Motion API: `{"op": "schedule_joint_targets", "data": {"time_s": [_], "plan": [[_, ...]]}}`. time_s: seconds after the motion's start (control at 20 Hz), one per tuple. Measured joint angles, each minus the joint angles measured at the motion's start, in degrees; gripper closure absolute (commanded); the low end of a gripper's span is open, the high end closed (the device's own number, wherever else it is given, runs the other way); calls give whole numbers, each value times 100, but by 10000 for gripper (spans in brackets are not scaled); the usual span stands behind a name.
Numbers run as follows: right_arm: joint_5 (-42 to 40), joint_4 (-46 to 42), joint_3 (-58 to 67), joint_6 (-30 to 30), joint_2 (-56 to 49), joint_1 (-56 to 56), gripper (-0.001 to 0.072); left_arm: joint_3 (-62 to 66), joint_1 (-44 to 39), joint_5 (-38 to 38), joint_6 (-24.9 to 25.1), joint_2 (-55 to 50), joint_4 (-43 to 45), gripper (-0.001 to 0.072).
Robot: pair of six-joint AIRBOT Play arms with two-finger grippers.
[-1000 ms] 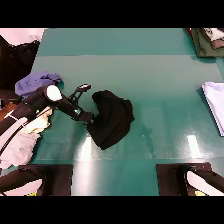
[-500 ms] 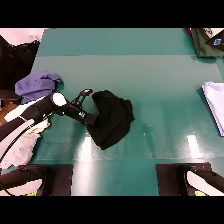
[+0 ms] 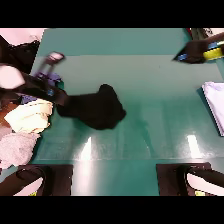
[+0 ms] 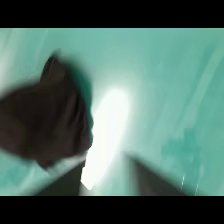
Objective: Fold the shirts.
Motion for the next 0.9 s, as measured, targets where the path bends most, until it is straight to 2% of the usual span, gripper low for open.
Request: {"op": "schedule_joint_targets", "data": {"time_s": [0.35,0.6,0.9], "plan": [[22,55,0,-168,-1731,1257,177,369,79,-590,-184,568,470,681],[-363,881,0,-219,-2793,1716,180,404,87,-839,-203,621,538,681],[-887,1224,0,-85,-3495,2087,210,407,87,-914,-210,627,555,681]]}}
